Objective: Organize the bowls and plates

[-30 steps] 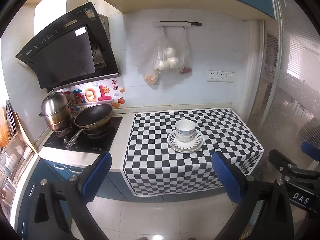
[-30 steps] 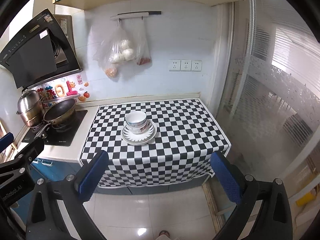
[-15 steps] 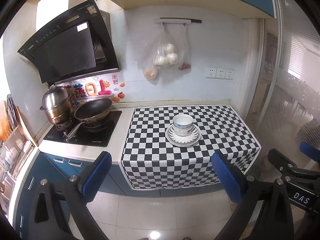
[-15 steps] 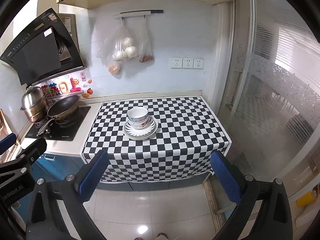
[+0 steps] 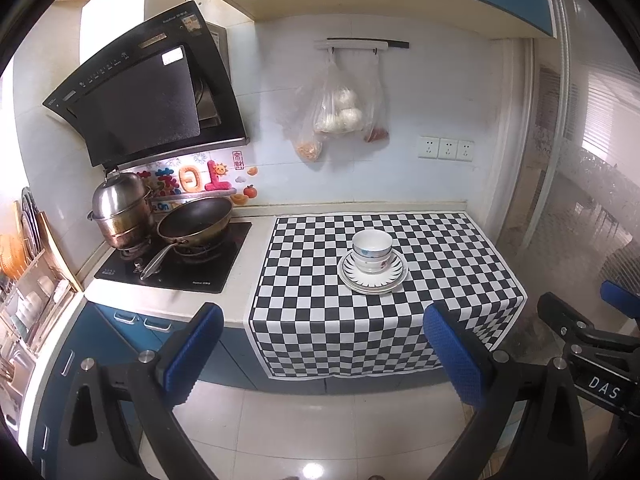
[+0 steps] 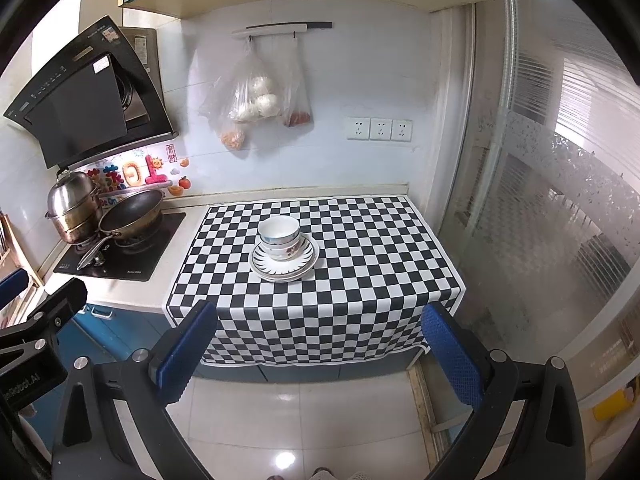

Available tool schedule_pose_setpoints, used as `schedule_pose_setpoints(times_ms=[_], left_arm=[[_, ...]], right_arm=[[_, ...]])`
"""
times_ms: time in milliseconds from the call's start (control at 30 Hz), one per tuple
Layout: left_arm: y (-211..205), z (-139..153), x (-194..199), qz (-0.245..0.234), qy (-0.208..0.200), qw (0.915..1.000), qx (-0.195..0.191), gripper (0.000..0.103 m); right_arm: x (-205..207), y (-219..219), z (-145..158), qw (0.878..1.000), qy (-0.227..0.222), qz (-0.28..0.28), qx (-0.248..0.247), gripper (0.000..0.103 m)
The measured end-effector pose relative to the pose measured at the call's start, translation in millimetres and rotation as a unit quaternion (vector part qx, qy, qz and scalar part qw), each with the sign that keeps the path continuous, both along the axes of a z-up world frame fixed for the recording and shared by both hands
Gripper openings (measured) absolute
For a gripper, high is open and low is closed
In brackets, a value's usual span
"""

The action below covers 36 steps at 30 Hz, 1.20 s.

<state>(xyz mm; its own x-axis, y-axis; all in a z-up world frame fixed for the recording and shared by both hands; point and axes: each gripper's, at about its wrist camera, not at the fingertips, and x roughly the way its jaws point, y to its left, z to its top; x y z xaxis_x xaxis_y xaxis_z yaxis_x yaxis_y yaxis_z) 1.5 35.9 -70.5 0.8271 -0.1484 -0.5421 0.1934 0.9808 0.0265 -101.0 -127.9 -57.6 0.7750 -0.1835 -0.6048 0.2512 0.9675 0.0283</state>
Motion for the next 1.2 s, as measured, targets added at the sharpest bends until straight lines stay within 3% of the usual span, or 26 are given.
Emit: schedule_pose_setpoints(times_ms=[1200], left_arm=[[4.4,-0.2,7.7,-0.006,0.002,1.0,0.0,0.103]], right_arm=[[5.0,-6.3,-1.4,1.0,-0.001,-0.008,-0.011,0.103]])
